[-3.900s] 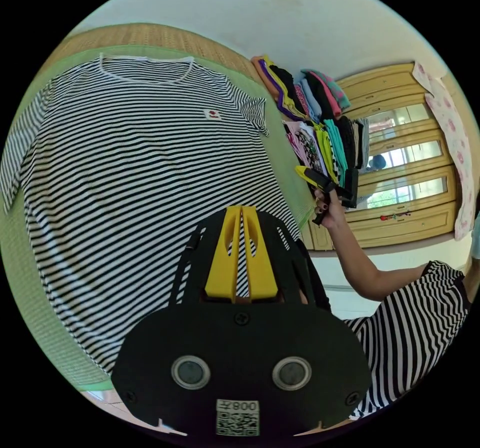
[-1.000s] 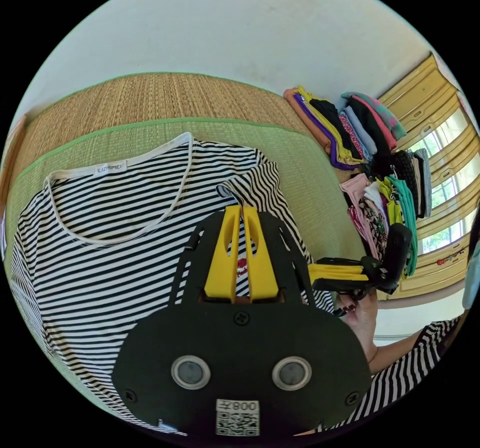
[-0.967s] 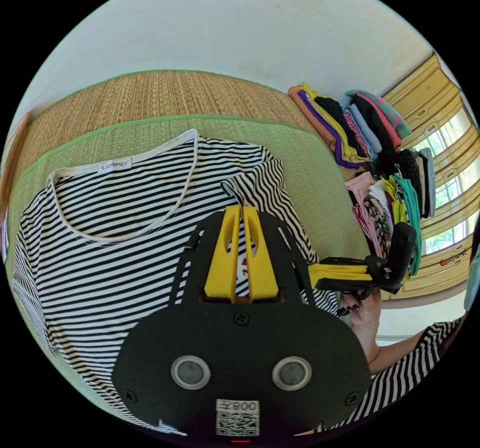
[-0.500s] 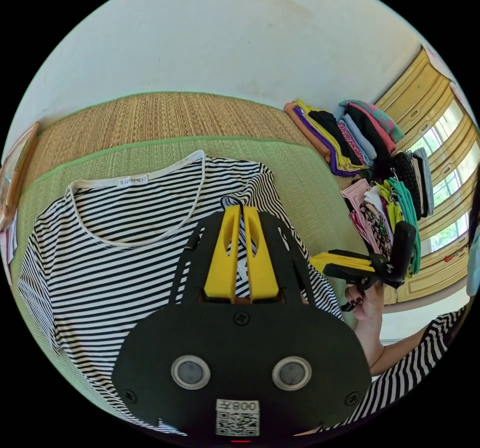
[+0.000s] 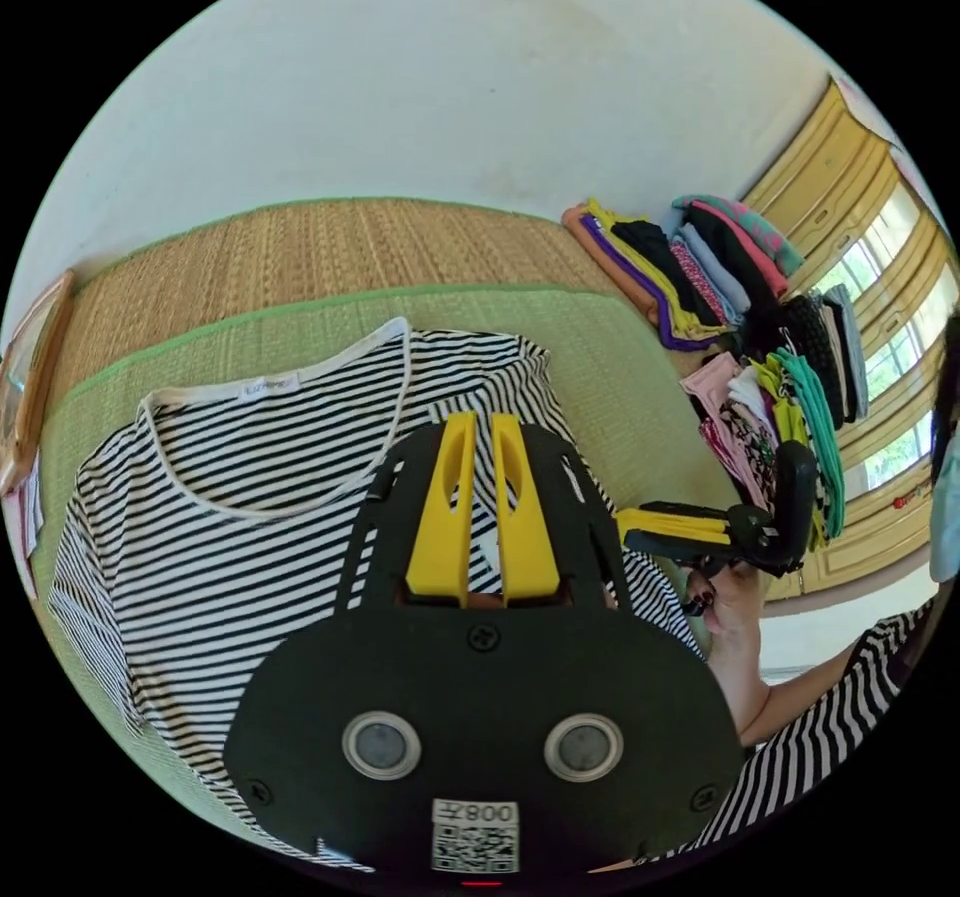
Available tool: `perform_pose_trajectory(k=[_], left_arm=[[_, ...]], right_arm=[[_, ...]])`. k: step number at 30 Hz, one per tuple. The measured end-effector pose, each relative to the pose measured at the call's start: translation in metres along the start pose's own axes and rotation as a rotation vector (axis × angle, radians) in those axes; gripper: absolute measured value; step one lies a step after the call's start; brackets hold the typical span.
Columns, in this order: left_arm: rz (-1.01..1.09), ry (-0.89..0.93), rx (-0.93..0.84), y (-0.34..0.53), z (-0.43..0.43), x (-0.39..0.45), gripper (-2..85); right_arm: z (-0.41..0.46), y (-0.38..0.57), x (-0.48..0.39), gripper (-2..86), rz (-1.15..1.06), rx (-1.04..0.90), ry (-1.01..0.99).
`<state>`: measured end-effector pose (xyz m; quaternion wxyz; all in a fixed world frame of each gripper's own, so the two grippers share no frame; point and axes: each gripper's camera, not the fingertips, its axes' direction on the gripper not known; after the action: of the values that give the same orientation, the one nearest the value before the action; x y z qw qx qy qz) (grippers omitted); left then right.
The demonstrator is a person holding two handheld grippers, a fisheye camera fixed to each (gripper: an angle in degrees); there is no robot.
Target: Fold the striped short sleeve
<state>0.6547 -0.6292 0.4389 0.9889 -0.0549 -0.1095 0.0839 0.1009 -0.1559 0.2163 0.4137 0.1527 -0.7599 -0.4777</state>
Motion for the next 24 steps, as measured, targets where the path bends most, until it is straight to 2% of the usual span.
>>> perform_pose_trajectory(k=[4,9,19,24], left_arm=[[0.108,-0.017,-0.061,-0.032,0.035,0.024,0.9],[0.111,-0.126,-0.161,-0.058,0.074,0.023,0.3],[0.053,0.033,-0.071,-0.043,0.051,0.009,0.1],[0.085,0.027,-0.126,-0.031,0.053,0.013,0.1]], right_arm=[[0.000,0.000,0.001,0.0,0.006,0.000,-0.015],[-0.001,0.000,0.004,0.0,0.014,0.002,-0.033],[-0.002,0.003,0.008,0.0,0.030,0.010,-0.060],[-0.002,0.005,0.006,0.1,0.028,0.012,-0.052]])
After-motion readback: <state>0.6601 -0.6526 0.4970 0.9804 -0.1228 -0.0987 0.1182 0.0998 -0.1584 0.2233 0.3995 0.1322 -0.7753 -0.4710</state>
